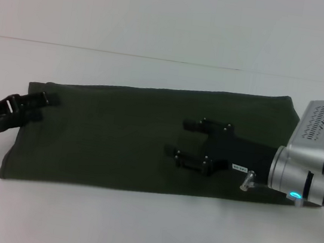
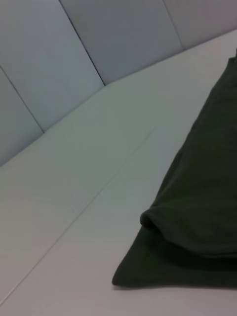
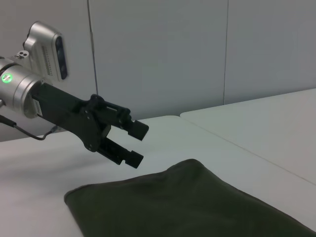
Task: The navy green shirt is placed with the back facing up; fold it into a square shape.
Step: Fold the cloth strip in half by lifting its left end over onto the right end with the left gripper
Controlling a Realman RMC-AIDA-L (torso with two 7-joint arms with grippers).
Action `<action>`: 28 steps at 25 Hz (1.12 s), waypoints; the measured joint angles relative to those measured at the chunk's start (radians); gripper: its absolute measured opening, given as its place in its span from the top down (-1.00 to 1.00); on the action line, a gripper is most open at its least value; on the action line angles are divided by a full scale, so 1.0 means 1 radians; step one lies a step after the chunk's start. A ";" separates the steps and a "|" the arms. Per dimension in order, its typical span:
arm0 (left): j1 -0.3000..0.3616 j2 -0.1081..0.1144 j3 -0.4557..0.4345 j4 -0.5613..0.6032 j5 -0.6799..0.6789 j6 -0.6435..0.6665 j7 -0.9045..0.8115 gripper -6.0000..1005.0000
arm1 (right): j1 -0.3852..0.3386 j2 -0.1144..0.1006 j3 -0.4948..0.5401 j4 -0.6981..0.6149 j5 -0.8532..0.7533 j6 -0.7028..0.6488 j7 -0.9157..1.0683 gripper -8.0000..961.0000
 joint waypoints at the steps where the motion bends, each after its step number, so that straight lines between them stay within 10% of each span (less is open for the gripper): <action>1: -0.003 -0.002 0.015 0.000 0.003 -0.014 0.000 -0.67 | 0.005 0.000 -0.001 0.004 0.000 0.008 0.000 -0.58; 14: -0.003 -0.020 0.138 -0.004 0.013 -0.262 -0.013 -0.67 | 0.012 0.000 0.003 0.017 0.001 0.030 -0.012 -0.58; 28: 0.002 0.005 0.136 0.061 0.100 -0.228 -0.116 -0.67 | 0.010 0.000 0.004 0.018 0.001 0.043 -0.012 -0.58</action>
